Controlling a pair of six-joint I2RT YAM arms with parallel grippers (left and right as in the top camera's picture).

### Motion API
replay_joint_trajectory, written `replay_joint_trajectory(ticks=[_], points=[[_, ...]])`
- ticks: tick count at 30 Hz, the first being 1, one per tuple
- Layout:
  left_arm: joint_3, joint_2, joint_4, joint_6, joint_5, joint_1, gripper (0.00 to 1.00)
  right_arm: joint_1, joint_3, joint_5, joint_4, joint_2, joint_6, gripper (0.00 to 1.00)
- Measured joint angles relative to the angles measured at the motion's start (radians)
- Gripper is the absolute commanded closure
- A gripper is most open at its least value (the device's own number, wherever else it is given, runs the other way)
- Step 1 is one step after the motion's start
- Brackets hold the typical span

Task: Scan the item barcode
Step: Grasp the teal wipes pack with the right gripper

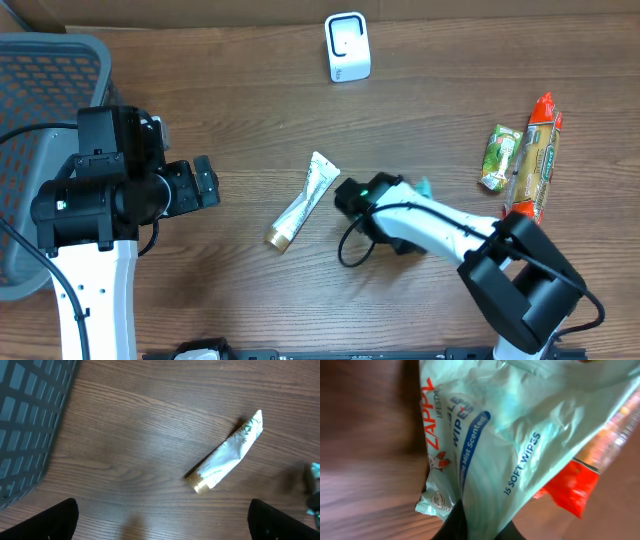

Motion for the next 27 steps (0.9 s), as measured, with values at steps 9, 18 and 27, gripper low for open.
replay_joint_trajectory(ticks=[9,18,27], points=[[0.000,0.000,0.001,0.000,0.000,0.000,0.00,0.184,0.007,-0.173,0.040,0.000,-0.013,0.09],[0.000,0.000,0.001,0.000,0.000,0.000,0.01,0.227,0.023,-0.118,-0.029,0.000,0.005,0.00],[0.000,0.000,0.001,0.000,0.000,0.000,0.00,0.214,0.153,-0.246,0.081,0.000,0.046,0.03]])
